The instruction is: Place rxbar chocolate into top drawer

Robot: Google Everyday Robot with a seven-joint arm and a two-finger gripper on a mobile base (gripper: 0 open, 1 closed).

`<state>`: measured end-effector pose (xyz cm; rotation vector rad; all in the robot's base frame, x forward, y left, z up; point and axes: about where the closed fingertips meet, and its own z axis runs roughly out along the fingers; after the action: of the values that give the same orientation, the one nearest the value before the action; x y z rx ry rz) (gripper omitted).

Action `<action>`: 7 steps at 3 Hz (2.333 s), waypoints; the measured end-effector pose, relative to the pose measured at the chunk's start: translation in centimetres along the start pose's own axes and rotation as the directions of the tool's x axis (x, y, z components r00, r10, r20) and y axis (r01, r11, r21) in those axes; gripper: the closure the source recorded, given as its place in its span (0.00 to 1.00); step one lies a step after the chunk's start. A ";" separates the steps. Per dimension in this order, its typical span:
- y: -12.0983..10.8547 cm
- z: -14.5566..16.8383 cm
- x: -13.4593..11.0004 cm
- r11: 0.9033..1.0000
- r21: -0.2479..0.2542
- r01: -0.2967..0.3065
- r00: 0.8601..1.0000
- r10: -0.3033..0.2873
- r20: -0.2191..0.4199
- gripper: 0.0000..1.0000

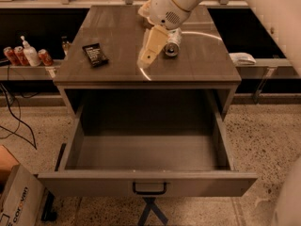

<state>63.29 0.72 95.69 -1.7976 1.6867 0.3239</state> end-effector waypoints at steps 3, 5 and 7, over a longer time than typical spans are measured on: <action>-1.3 3.9 0.0 0.997 -0.069 -0.043 0.999 0.044 0.006 0.00; -4.9 10.2 -0.4 0.998 -0.046 -0.049 0.987 0.055 0.154 0.00; -7.9 16.2 -1.4 0.995 -0.067 -0.076 0.946 0.093 0.310 0.00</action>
Offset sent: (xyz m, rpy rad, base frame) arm 0.0133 0.0109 -0.0074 -0.0060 0.0474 0.0169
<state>74.66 11.26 86.41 -1.6146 1.5423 0.6623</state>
